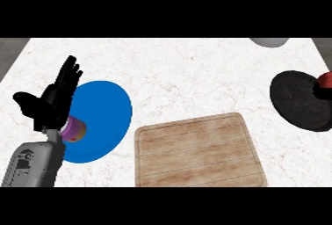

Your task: Pick the bell pepper from the cutting board and place it in the pan

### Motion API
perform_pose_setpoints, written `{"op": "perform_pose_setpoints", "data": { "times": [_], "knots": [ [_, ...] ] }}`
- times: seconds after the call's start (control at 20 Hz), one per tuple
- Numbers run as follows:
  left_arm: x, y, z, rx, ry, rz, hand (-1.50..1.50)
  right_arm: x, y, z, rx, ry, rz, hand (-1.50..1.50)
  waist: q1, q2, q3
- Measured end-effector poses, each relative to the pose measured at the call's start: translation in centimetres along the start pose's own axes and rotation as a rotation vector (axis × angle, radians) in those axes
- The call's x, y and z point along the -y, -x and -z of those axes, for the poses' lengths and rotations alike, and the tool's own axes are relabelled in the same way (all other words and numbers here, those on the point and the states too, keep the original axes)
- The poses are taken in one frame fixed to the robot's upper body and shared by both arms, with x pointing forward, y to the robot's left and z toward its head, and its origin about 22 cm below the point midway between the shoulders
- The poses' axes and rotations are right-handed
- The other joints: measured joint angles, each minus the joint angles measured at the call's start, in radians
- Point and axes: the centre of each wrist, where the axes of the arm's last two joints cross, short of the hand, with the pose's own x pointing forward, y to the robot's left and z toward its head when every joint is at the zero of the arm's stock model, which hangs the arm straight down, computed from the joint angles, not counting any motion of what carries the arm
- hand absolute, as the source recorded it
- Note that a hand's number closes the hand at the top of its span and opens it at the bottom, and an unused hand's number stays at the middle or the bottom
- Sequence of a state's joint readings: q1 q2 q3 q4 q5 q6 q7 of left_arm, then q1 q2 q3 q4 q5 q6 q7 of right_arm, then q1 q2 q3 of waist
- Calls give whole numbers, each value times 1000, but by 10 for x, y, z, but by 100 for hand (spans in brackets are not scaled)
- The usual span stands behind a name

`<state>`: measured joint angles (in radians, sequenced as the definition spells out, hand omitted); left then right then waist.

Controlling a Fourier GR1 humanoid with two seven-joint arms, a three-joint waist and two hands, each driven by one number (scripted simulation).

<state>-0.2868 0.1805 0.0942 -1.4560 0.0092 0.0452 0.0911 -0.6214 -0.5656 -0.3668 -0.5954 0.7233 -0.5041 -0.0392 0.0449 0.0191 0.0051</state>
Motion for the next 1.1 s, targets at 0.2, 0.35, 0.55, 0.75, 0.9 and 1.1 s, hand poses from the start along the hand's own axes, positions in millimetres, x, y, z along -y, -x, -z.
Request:
{"op": "perform_pose_setpoints", "data": {
  "times": [0.2,0.35,0.55,0.75,0.9,1.1],
  "knots": [
    [5,-1,-1,3,9,-4,0,-10,12,-1,-78,-122,88,-150,10,4,1],
    [7,2,-3,-1,10,-2,0,-15,20,-4,-108,-243,176,-150,8,4,1],
    [5,2,-2,0,6,1,0,-23,27,-10,-104,-293,242,-150,11,6,2],
    [2,5,-6,-5,5,5,0,-26,32,-14,-63,-235,330,-150,6,2,1],
    [-2,6,-10,-14,-5,8,0,-18,43,-12,-45,-160,429,-150,-6,-3,0],
    [-9,6,-10,-22,-24,5,0,-17,61,-21,-42,-112,569,-150,-26,-11,-2]
  ]
}}
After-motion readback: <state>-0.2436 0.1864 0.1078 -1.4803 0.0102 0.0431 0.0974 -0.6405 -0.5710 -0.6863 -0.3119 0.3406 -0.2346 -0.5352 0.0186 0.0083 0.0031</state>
